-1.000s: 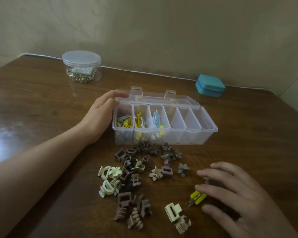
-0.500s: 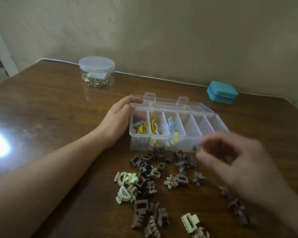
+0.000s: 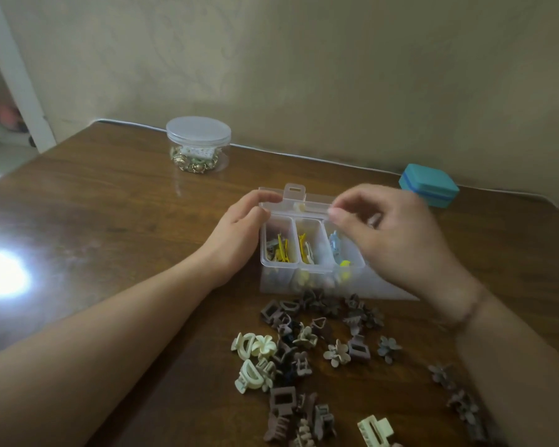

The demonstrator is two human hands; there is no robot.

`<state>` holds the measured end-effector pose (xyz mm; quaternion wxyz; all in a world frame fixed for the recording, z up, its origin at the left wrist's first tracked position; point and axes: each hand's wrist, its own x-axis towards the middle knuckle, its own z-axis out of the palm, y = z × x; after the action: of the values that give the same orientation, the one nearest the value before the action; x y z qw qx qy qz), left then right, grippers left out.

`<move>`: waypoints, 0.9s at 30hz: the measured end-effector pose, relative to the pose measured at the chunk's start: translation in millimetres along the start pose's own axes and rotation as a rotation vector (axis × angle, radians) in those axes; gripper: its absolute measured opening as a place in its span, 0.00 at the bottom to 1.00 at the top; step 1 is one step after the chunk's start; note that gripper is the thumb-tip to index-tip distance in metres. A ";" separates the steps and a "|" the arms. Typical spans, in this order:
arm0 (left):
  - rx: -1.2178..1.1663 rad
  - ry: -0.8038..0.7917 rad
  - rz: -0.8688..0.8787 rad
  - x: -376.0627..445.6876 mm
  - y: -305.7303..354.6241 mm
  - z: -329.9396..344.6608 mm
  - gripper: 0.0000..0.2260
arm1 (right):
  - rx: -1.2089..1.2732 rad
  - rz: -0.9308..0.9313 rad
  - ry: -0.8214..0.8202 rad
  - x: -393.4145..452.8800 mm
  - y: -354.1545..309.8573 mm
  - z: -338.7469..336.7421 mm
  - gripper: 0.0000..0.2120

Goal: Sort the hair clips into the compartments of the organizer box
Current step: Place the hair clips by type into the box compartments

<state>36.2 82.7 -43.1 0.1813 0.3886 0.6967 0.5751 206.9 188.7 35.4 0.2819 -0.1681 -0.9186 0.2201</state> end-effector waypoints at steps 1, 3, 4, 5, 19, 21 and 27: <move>0.000 -0.002 -0.004 0.1 0.2 0.6 0.16 | -0.013 -0.015 -0.011 -11.7 3.3 -13.5 0.03; 0.001 -0.005 -0.017 0.8 -0.1 1.9 0.17 | -0.044 -0.024 -0.085 -42.7 12.1 -38.4 0.02; -0.002 -0.004 -0.022 1.4 -0.9 2.0 0.16 | -0.080 -0.026 -0.124 -60.3 17.5 -48.4 0.03; -0.005 -0.004 -0.024 1.9 -1.5 2.0 0.16 | -0.125 -0.018 -0.153 -77.9 23.5 -56.5 0.04; -0.006 -0.017 -0.014 -1.1 0.1 0.8 0.16 | -0.251 0.207 -0.110 -136.9 39.0 -26.5 0.18; 0.005 -0.018 -0.017 -1.0 -0.1 -0.4 0.15 | -0.243 0.112 -0.008 -118.5 31.7 -32.8 0.13; 0.010 -0.029 -0.018 -1.9 6.9 -0.5 0.15 | -0.126 0.059 0.093 -42.5 38.1 -36.2 0.06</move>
<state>39.3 81.2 -36.8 0.1946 0.3913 0.7004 0.5643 268.6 213.8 24.5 0.3063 -0.2225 -0.9113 0.1619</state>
